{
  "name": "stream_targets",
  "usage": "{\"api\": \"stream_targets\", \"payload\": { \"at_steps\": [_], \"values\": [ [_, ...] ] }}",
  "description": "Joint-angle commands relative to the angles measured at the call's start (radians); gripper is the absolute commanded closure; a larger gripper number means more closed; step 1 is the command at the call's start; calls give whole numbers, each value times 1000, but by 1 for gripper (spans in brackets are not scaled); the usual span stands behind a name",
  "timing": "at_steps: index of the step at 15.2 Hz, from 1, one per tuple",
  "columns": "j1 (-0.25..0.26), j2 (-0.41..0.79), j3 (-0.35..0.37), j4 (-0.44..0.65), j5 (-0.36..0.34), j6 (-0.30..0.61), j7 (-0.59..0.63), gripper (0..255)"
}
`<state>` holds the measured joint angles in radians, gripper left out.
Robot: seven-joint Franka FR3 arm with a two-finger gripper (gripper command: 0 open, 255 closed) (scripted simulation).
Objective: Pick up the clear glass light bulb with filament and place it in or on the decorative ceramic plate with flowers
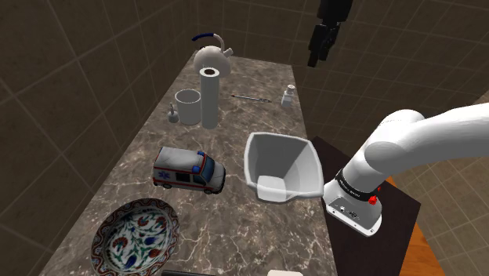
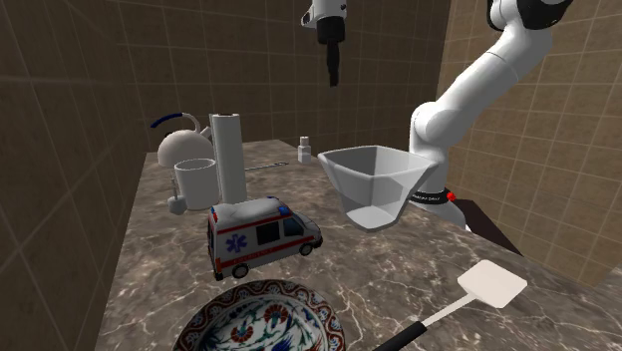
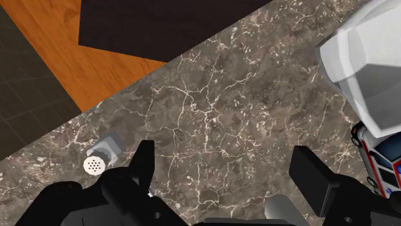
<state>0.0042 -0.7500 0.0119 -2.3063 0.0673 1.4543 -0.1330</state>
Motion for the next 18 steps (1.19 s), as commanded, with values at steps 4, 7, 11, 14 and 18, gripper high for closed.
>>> {"api": "stream_targets", "payload": {
  "at_steps": [4,7,11,14,18],
  "values": [
    [23,96,31,27,9,68,-6,0],
    [44,196,61,64,14,130,-10,0],
    [69,333,102,129,13,200,-13,0],
    [86,437,133,189,4,243,-13,0],
    [110,579,172,283,-18,286,-7,0]
  ]
}}
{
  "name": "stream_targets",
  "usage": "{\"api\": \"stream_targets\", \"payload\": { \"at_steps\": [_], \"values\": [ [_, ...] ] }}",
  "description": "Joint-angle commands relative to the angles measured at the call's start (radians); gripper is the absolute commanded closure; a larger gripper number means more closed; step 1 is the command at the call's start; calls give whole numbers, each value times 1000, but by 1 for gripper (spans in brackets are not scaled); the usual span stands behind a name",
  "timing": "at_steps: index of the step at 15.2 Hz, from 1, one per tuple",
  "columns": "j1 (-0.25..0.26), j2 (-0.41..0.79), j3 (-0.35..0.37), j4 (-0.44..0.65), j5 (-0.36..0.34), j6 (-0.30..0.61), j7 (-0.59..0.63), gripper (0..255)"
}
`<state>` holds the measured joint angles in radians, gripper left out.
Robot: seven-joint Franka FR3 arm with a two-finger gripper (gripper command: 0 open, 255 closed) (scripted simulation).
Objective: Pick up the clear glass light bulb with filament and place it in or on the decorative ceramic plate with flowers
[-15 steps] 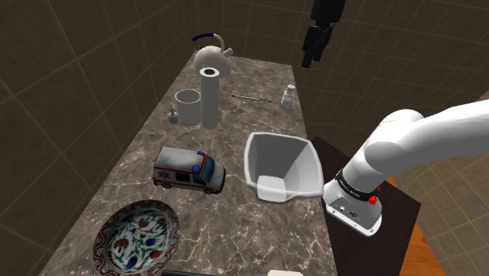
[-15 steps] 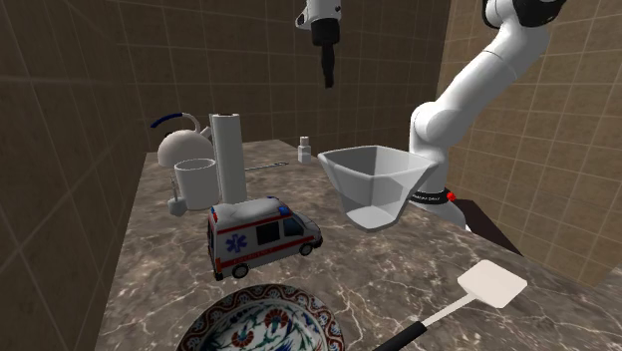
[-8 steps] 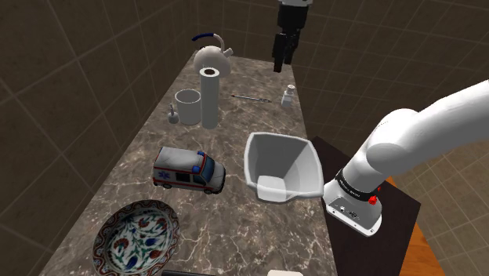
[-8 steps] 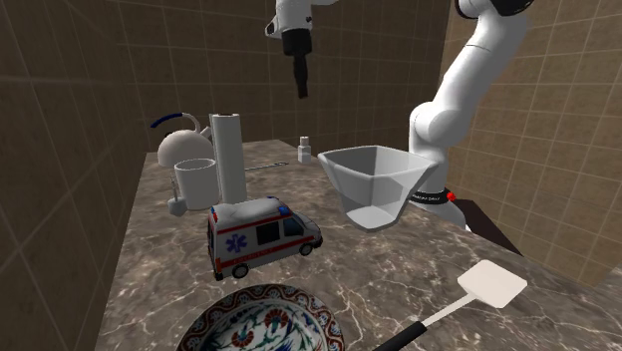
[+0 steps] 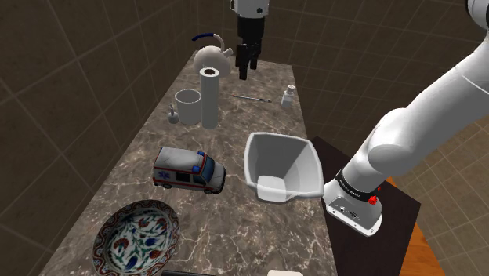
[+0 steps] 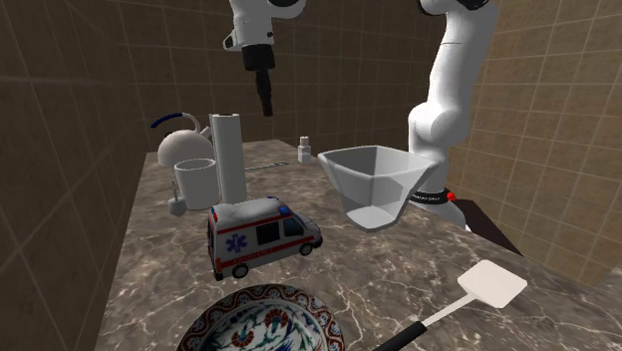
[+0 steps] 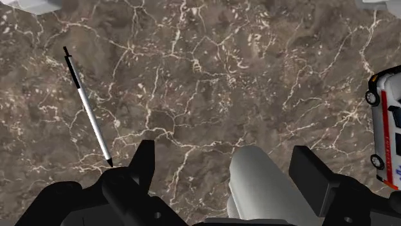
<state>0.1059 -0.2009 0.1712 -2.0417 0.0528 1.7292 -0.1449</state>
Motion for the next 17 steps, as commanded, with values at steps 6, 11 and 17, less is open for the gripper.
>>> {"api": "stream_targets", "payload": {
  "at_steps": [6,11,17],
  "values": [
    [51,248,64,191,-60,46,21,0],
    [100,438,96,368,-124,43,35,0],
    [184,680,116,636,-207,-2,40,0]
  ]
}}
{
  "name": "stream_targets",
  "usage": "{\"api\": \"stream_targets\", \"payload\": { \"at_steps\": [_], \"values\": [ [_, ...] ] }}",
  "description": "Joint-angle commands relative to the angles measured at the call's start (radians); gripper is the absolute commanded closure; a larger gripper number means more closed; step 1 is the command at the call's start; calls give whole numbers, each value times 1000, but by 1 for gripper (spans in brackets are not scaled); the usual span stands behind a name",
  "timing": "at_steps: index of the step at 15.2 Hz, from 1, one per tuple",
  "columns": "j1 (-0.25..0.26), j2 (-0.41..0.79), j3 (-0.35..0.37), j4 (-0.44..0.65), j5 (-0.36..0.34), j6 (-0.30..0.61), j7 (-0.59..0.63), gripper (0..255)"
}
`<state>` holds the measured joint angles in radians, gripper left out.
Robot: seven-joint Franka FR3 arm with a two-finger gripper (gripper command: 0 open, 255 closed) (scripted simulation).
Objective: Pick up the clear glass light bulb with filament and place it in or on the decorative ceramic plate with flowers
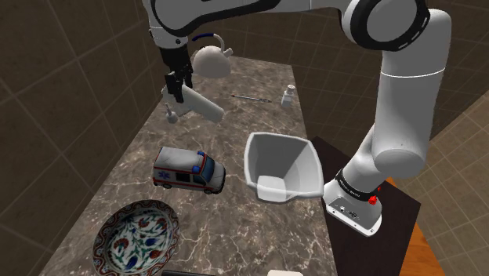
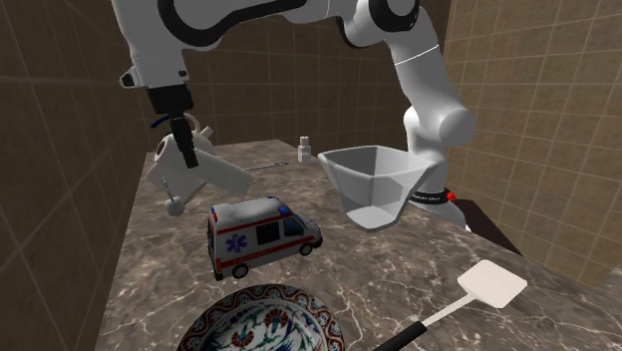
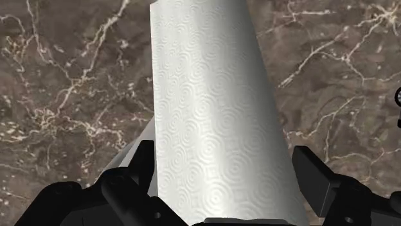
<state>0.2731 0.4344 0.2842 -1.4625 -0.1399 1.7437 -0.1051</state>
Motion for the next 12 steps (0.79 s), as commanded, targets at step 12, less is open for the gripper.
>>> {"api": "stream_targets", "payload": {
  "at_steps": [12],
  "values": [
    [86,243,3,216,-77,8,-8,0]
  ]
}}
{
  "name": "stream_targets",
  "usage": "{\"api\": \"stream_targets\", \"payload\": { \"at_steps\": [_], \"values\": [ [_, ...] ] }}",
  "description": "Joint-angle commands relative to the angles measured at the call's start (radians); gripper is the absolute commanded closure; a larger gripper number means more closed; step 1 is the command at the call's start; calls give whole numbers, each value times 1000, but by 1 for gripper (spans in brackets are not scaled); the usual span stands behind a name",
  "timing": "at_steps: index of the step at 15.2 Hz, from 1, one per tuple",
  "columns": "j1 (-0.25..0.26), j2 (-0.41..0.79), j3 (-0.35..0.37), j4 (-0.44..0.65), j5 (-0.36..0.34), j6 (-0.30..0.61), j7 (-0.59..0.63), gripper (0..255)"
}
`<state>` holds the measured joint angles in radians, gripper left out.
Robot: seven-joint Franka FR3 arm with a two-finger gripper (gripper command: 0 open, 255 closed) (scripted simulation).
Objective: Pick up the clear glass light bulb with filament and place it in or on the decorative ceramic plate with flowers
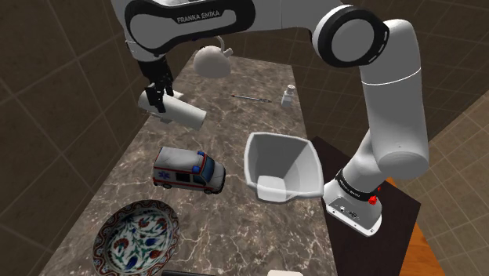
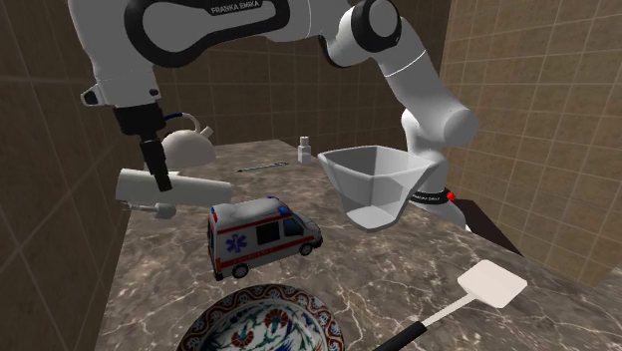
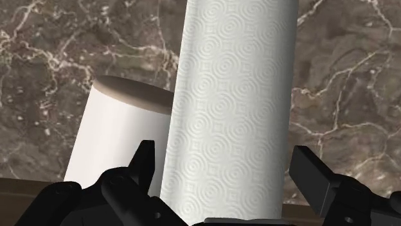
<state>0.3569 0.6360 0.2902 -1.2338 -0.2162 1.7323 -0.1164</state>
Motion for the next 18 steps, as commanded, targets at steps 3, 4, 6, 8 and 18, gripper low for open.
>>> {"api": "stream_targets", "payload": {
  "at_steps": [3,4,6,8,18],
  "values": [
    [2,41,-4,-21,0,27,3,0],
    [2,41,-5,-21,0,27,3,0],
    [3,41,-5,-21,0,27,3,0],
    [3,41,-5,-21,1,27,3,0],
    [3,41,-6,-21,1,27,3,255]
  ]
}}
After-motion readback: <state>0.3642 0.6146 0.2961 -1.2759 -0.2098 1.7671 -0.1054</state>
